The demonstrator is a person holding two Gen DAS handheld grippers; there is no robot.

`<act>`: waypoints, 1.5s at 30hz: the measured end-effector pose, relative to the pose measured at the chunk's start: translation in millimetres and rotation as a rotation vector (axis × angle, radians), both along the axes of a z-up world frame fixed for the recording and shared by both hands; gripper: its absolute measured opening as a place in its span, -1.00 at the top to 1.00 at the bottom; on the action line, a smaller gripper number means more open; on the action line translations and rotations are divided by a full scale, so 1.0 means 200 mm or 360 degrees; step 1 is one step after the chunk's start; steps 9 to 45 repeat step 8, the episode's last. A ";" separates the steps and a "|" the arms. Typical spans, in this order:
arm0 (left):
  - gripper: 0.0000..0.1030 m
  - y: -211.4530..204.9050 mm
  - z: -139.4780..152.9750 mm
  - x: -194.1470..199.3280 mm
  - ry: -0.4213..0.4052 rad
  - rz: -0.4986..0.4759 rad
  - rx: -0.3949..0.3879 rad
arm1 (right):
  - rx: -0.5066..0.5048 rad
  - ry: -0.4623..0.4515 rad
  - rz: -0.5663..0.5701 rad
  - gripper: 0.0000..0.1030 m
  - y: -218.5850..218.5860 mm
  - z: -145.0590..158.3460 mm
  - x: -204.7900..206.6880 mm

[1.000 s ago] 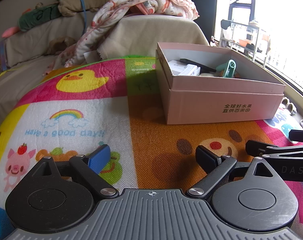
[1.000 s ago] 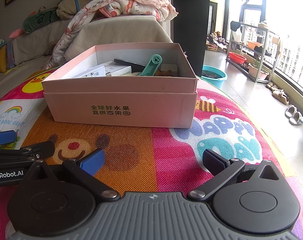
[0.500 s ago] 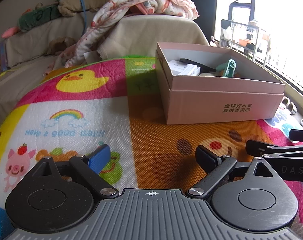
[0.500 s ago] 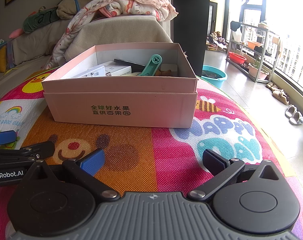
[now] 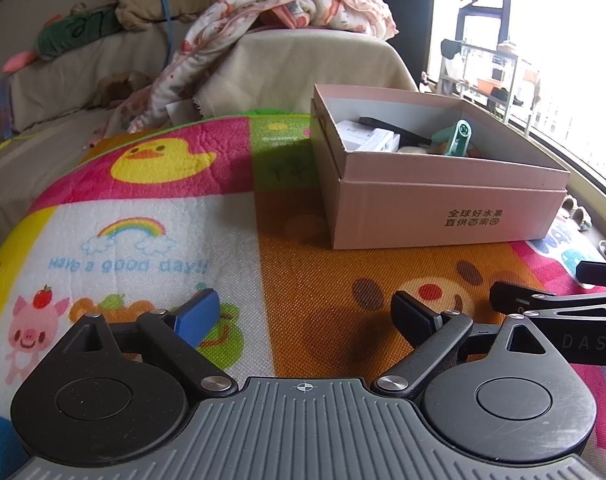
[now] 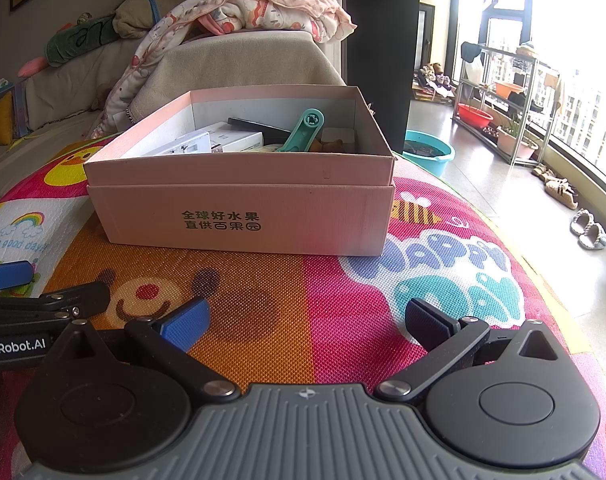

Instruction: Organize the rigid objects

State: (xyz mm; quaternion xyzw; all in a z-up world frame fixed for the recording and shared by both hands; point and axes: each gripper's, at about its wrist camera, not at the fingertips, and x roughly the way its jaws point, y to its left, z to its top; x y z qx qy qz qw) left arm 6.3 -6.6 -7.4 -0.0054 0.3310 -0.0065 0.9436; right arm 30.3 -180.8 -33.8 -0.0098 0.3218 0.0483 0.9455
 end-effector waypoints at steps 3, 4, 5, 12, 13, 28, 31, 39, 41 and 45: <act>-0.87 0.00 0.00 0.00 -0.0001 0.0001 0.0000 | 0.0000 0.0000 0.0000 -1.00 0.00 0.00 0.00; -0.87 0.00 0.00 0.00 0.0001 0.0000 0.0003 | 0.0000 0.0000 0.0000 -1.00 0.00 0.00 0.00; -0.87 0.00 0.00 0.00 0.0000 0.0000 0.0003 | 0.0000 0.0000 0.0000 -1.00 0.00 0.00 0.00; -0.86 0.00 0.00 0.00 -0.0001 0.0001 0.0001 | 0.0000 0.0000 0.0000 -1.00 0.00 0.00 0.00; -0.86 0.00 0.00 0.00 -0.0001 0.0001 0.0001 | 0.0000 0.0000 0.0000 -1.00 0.00 0.00 0.00; -0.86 0.00 0.00 0.00 -0.0001 0.0001 0.0001 | 0.0000 0.0000 0.0000 -1.00 0.00 0.00 0.00; -0.86 0.00 0.00 0.00 -0.0001 0.0001 0.0001 | 0.0000 0.0000 0.0000 -1.00 0.00 0.00 0.00; -0.86 0.00 0.00 0.00 -0.0001 0.0001 0.0001 | 0.0000 0.0000 0.0000 -1.00 0.00 0.00 0.00; -0.86 0.00 0.00 0.00 -0.0001 0.0001 0.0001 | 0.0000 0.0000 0.0000 -1.00 0.00 0.00 0.00; -0.86 0.00 0.00 0.00 -0.0001 0.0001 0.0001 | 0.0000 0.0000 0.0000 -1.00 0.00 0.00 0.00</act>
